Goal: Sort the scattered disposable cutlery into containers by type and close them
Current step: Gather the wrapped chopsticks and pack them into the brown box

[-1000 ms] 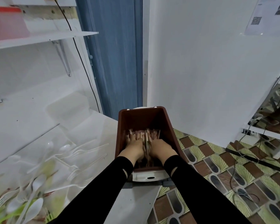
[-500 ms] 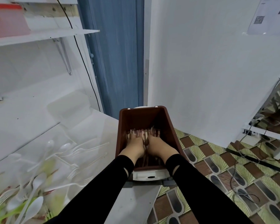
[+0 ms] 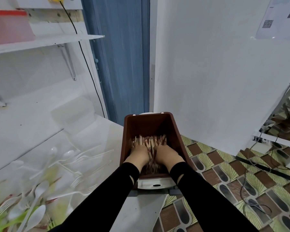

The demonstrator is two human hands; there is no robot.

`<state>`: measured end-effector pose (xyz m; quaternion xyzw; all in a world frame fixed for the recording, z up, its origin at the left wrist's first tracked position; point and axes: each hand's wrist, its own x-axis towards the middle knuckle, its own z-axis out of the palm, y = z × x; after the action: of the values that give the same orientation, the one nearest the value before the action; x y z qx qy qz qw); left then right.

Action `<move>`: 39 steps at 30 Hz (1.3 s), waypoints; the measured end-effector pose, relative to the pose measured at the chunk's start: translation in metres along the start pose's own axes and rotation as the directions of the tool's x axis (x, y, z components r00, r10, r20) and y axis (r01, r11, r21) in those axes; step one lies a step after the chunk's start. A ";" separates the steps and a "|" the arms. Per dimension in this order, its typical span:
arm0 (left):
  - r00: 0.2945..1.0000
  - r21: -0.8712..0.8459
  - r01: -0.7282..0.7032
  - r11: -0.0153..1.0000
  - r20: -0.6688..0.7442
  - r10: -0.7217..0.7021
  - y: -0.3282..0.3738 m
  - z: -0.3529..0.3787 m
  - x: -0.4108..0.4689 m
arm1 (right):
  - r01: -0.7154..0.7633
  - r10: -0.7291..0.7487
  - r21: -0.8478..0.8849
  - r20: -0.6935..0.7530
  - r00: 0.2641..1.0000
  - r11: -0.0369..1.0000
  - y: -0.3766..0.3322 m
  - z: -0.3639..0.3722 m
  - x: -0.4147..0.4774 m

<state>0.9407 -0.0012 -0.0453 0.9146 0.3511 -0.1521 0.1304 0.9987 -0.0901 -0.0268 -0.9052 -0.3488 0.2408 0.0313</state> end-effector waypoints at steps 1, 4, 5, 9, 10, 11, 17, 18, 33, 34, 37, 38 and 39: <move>1.000 -0.049 -0.010 0.999 -0.029 0.008 -0.001 -0.001 -0.003 | -0.003 0.003 0.002 -0.016 1.000 1.000 0.000 0.000 -0.002; 0.979 -0.270 -0.139 0.953 -0.183 0.091 -0.004 -0.006 -0.008 | 0.027 -0.014 0.072 -0.177 0.984 0.997 -0.001 -0.005 -0.011; 0.948 -0.338 -0.228 0.913 -0.291 0.129 -0.004 -0.009 -0.011 | 0.064 -0.036 0.102 -0.259 0.965 0.993 -0.002 -0.007 -0.014; 0.754 -0.475 -0.511 0.716 -0.649 0.107 -0.018 -0.035 -0.042 | 0.300 -0.195 0.162 -0.464 0.864 0.940 -0.008 -0.017 -0.024; 0.723 -0.465 -0.537 0.704 -0.684 0.098 -0.027 -0.040 -0.051 | 0.367 -0.241 0.181 -0.488 0.839 0.912 -0.011 -0.018 -0.027; 0.700 -0.455 -0.543 0.706 -0.709 0.082 -0.041 -0.045 -0.059 | 0.429 -0.280 0.202 -0.508 0.814 0.880 -0.019 -0.019 -0.031; 0.737 -0.574 -0.333 0.748 -0.653 -0.174 -0.159 -0.031 -0.100 | 0.726 -0.511 0.213 -0.584 0.631 0.654 -0.100 -0.010 -0.067; 0.750 -0.593 -0.280 0.755 -0.626 -0.213 -0.180 -0.022 -0.111 | 0.761 -0.558 0.207 -0.567 0.606 0.615 -0.117 -0.002 -0.074; 0.702 -0.501 0.063 0.863 -0.592 -0.395 -0.336 0.142 -0.313 | 0.938 -0.923 0.106 -0.167 0.345 0.331 -0.200 0.192 -0.137; 0.716 -0.450 0.057 0.891 -0.604 -0.351 -0.339 0.154 -0.320 | 0.945 -0.930 0.082 -0.172 0.326 0.316 -0.197 0.201 -0.140; 0.774 -0.353 0.084 0.932 -0.566 -0.284 -0.347 0.181 -0.339 | 0.956 -0.937 -0.049 -0.217 0.273 0.290 -0.186 0.226 -0.141; 0.782 -0.349 0.106 0.931 -0.549 -0.295 -0.348 0.182 -0.343 | 0.946 -0.934 -0.113 -0.230 0.273 0.304 -0.183 0.230 -0.139; 0.785 -0.344 0.119 0.931 -0.541 -0.300 -0.348 0.181 -0.346 | 0.934 -0.927 -0.144 -0.236 0.290 0.328 -0.180 0.231 -0.137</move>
<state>0.4248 -0.0215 -0.1294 0.8418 0.4929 0.1767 0.1312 0.6942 -0.0684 -0.1331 -0.5579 -0.7976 0.0530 0.2231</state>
